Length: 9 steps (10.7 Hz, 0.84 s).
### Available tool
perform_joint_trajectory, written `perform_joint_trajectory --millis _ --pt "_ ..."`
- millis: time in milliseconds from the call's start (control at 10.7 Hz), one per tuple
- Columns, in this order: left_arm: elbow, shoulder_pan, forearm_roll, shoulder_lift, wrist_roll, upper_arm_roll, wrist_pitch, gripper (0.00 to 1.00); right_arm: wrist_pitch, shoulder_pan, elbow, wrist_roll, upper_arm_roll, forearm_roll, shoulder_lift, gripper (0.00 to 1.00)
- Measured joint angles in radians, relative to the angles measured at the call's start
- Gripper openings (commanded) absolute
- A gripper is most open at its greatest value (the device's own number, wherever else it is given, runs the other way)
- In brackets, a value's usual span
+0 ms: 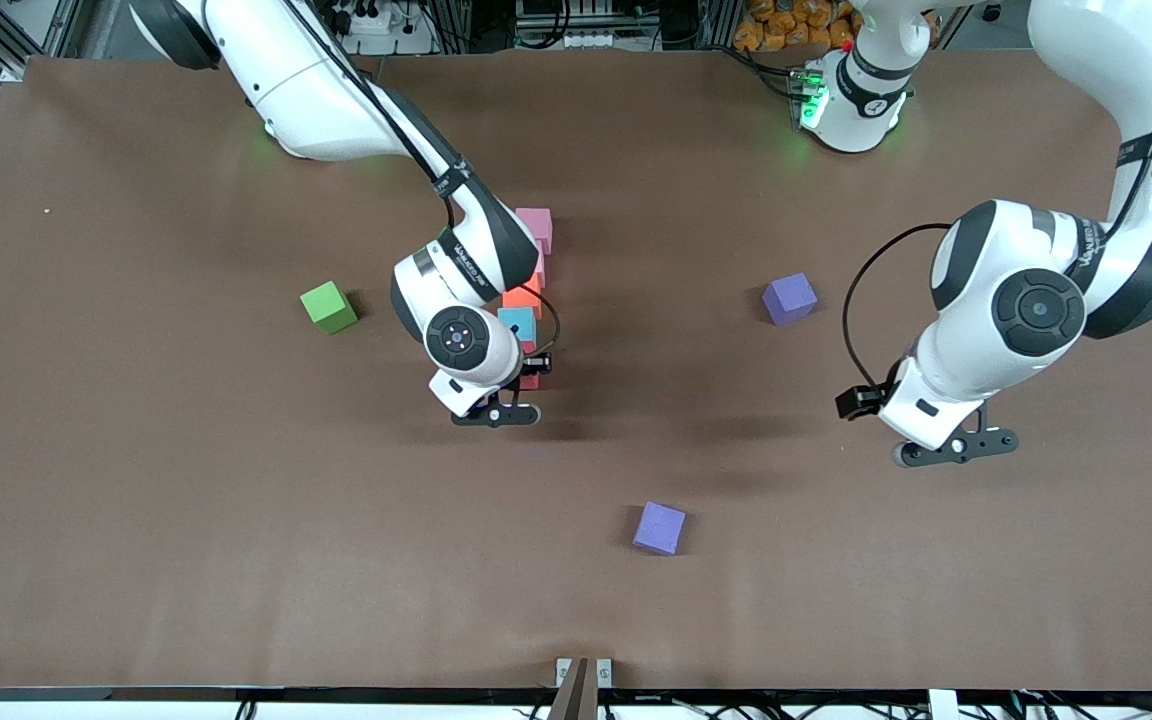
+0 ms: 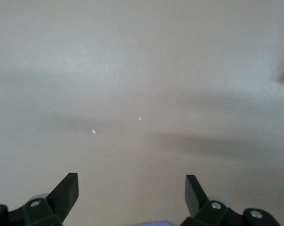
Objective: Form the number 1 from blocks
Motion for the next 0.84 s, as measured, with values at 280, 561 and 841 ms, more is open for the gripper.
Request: perform_joint_trajectory --millis 280,561,841 --pt "-0.042 -0.098 -0.044 -0.086 0.067 0.121 -0.030 1.00 0.000 0.000 0.001 0.000 0.000 -0.008 0.000 0.00" --pt "-0.101 -0.171 -0.093 -0.205 0.070 0.195 -0.069 1.00 -0.001 0.000 0.002 0.000 -0.001 -0.010 0.002 0.00" --pt "-0.106 -0.172 -0.137 -0.319 0.072 0.199 -0.166 1.00 -0.001 0.000 0.002 0.000 -0.002 -0.010 0.005 0.55"
